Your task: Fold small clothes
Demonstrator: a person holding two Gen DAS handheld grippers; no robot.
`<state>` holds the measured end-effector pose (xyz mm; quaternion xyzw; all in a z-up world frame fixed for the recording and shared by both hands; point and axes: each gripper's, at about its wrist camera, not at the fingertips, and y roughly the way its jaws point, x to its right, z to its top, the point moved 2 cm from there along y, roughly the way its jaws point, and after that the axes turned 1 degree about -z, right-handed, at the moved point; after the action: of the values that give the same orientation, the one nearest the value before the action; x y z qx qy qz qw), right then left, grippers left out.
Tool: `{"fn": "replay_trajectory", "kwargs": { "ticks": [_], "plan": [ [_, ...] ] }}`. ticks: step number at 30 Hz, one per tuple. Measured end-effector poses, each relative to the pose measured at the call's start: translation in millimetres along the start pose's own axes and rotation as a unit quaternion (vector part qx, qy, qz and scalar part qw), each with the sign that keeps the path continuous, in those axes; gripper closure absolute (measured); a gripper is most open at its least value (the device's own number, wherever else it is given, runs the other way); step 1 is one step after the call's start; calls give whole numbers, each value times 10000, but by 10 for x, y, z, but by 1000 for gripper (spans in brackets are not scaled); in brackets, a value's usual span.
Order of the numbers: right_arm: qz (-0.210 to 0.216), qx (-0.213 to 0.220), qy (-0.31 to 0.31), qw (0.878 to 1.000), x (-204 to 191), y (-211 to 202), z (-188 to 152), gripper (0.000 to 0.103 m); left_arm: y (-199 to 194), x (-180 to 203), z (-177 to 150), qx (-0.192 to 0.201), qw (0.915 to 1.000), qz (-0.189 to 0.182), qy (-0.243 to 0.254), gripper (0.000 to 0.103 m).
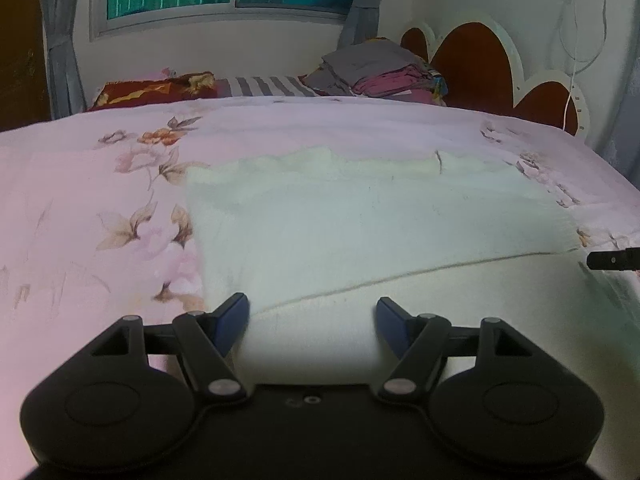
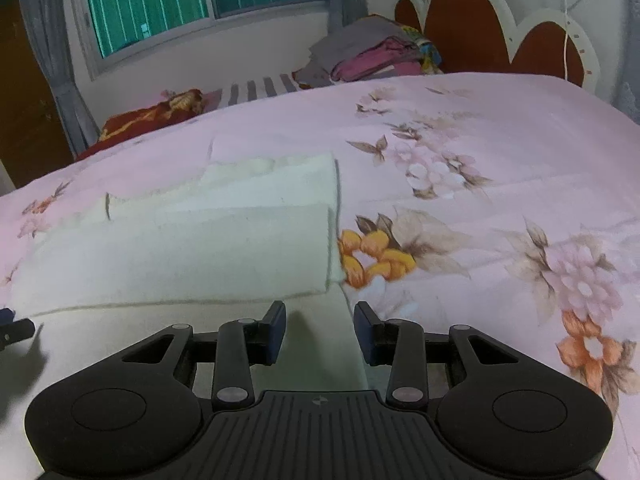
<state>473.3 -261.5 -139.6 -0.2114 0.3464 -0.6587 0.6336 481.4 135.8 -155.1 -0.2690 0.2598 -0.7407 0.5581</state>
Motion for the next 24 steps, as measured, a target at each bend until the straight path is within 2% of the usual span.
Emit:
{"fn": "replay_trajectory", "kwargs": {
  "ticks": [2, 5, 15, 22, 24],
  "plan": [
    [1, -29, 0, 10000, -2, -54, -45, 65, -24, 1, -52, -36, 10000, 80, -8, 32],
    [37, -23, -17, 10000, 12, -111, -69, 65, -93, -9, -113, -97, 9996, 268, -51, 20],
    [402, 87, 4, 9992, 115, -389, -139, 65, -523, 60, -385, -138, 9978, 619, -198, 20],
    [586, -124, -251, 9979, 366, -730, -511, 64, -885, 319, -742, -228, 9956, 904, -135, 22],
    [527, -135, -252, 9982, 484, -837, -634, 63, -997, 373, -865, -274, 9944, 1007, -164, 23]
  ]
}}
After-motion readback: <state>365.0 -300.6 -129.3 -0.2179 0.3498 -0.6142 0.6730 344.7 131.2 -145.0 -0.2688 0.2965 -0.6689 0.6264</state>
